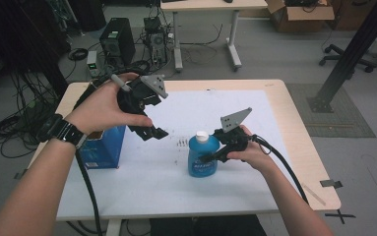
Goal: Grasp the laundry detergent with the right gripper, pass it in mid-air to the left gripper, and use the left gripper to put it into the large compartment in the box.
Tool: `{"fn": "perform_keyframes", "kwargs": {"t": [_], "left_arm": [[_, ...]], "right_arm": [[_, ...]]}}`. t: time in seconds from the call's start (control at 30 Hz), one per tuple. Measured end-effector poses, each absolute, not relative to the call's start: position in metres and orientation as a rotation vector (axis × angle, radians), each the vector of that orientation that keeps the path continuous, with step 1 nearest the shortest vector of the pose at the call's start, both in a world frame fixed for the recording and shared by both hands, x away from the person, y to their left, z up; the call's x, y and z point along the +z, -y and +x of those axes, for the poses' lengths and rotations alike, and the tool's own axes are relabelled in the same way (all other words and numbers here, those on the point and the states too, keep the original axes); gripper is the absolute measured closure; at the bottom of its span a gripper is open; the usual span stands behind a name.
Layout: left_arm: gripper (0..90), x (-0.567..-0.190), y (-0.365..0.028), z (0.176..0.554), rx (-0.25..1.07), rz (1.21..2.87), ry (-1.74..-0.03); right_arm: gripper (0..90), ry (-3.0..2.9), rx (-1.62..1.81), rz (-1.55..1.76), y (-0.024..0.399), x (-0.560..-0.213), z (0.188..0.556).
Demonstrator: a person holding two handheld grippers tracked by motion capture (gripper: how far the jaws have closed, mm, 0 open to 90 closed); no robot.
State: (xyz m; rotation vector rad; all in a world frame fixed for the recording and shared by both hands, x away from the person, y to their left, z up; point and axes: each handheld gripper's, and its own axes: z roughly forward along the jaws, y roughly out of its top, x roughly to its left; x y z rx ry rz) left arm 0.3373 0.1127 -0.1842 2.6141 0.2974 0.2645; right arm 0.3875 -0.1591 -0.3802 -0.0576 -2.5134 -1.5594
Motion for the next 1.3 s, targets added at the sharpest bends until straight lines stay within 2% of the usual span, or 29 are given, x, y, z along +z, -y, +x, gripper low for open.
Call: {"fn": "perform_keyframes", "kwargs": {"t": [0.2, 0.53, 0.9, 1.3], "left_arm": [[3.6, -0.182, -0.11, 0.338, 0.255, 2.619, -0.288], [3.6, -0.173, -0.103, 0.339, 0.253, 2.639, -0.28], [4.0, -0.168, -0.096, 0.34, 0.24, 2.668, -0.286], [6.0, -0.172, -0.091, 0.34, 0.212, 2.705, -0.277]], "right_arm": [[41.0, 2.522, -1.562, -0.046, 0.158, -0.369, 0.388], [41.5, 2.575, -1.55, -0.01, 0.148, -0.326, 0.392], [41.7, 2.625, -1.491, 0.107, 0.112, -0.28, 0.388], [41.8, 2.661, -1.425, 0.168, 0.083, -0.263, 0.383]]}}
